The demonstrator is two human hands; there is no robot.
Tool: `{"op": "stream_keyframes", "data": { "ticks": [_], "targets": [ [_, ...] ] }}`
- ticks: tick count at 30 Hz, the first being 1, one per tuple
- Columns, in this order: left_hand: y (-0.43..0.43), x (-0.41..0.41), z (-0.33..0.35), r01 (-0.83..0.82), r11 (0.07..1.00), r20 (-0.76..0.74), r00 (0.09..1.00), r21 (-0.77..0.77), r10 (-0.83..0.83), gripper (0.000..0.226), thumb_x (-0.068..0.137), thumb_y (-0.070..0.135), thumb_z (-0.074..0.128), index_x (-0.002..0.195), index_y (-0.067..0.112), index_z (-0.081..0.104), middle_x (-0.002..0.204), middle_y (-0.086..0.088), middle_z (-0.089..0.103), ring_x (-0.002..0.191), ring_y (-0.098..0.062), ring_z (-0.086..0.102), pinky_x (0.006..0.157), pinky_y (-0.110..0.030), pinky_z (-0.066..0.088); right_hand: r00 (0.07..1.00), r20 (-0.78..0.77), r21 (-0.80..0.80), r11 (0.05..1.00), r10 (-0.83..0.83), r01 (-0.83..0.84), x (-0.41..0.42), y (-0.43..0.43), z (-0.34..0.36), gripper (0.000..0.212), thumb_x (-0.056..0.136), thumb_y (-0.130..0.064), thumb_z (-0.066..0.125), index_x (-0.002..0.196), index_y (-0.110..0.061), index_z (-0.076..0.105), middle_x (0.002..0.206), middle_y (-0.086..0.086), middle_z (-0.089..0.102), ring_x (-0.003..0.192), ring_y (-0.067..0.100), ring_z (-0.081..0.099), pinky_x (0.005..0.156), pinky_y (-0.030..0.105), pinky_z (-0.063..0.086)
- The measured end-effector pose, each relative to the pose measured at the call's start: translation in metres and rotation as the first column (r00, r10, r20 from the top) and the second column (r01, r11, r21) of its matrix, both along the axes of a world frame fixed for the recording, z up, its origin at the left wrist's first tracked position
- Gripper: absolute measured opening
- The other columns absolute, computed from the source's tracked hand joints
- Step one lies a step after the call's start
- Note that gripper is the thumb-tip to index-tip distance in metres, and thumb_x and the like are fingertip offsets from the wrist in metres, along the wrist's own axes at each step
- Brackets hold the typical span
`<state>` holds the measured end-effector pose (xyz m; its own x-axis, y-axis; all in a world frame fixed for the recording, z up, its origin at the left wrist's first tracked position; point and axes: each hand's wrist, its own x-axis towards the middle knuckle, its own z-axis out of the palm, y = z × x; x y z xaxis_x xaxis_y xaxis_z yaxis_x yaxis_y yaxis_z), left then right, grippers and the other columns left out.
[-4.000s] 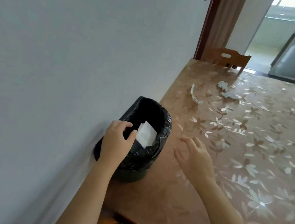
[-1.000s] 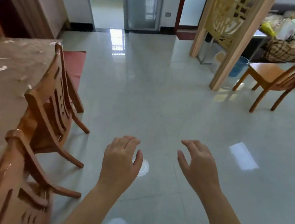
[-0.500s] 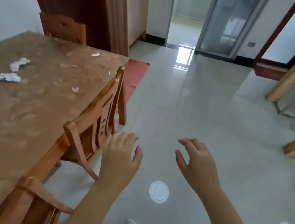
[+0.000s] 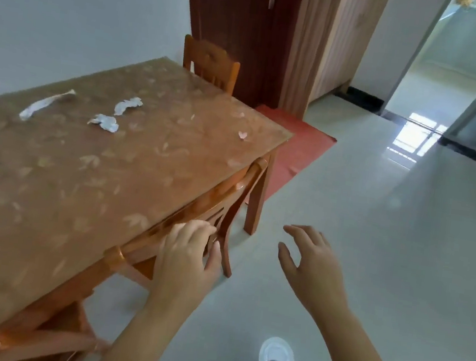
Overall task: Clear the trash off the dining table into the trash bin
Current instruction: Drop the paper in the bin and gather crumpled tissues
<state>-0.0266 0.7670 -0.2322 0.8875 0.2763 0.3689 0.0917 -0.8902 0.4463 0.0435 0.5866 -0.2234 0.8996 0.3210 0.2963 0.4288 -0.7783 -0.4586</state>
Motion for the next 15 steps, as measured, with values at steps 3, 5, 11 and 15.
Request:
{"op": "stream_keyframes", "data": {
  "ticks": [3, 5, 11, 15],
  "targets": [
    [-0.013, 0.043, 0.005, -0.093, 0.996, 0.024, 0.995, 0.000, 0.093, 0.017, 0.082, 0.014, 0.060, 0.098, 0.009, 0.063, 0.101, -0.005, 0.065, 0.096, -0.025, 0.056, 0.085, -0.036, 0.042, 0.995, -0.013, -0.014, 0.995, 0.100, -0.101, 0.056, -0.005, 0.001, 0.018, 0.083, -0.018, 0.061, 0.099, -0.013, 0.062, 0.101, 0.004, 0.066, 0.095, 0.021, 0.059, 0.079, 0.029, 0.045],
    [-0.021, 0.071, 0.011, -0.150, 0.989, 0.038, 0.988, -0.006, 0.150, 0.018, 0.082, 0.014, 0.059, 0.099, 0.008, 0.063, 0.101, -0.005, 0.064, 0.096, -0.025, 0.055, 0.084, -0.040, 0.045, 0.987, -0.015, -0.021, 0.987, 0.161, -0.162, 0.093, -0.010, 0.002, 0.015, 0.083, -0.018, 0.060, 0.098, -0.013, 0.061, 0.101, 0.003, 0.065, 0.095, 0.021, 0.058, 0.079, 0.027, 0.041],
    [-0.030, 0.141, 0.013, -0.281, 0.960, 0.061, 0.958, -0.020, 0.281, 0.017, 0.079, 0.010, 0.063, 0.095, 0.006, 0.064, 0.099, -0.007, 0.066, 0.092, -0.027, 0.057, 0.080, -0.037, 0.043, 0.961, -0.036, -0.020, 0.961, 0.274, -0.275, 0.193, -0.007, 0.005, 0.022, 0.083, -0.018, 0.059, 0.105, -0.013, 0.059, 0.107, 0.004, 0.063, 0.100, 0.025, 0.056, 0.085, 0.037, 0.045],
    [-0.009, 0.185, 0.005, -0.374, 0.927, 0.056, 0.926, -0.013, 0.375, 0.018, 0.077, 0.007, 0.066, 0.095, 0.006, 0.065, 0.099, -0.009, 0.067, 0.092, -0.028, 0.059, 0.079, -0.040, 0.045, 0.928, -0.052, -0.041, 0.928, 0.368, -0.371, 0.251, 0.018, 0.000, 0.026, 0.082, -0.017, 0.059, 0.108, -0.012, 0.059, 0.107, 0.005, 0.063, 0.099, 0.028, 0.057, 0.084, 0.040, 0.048]
  ]
}}
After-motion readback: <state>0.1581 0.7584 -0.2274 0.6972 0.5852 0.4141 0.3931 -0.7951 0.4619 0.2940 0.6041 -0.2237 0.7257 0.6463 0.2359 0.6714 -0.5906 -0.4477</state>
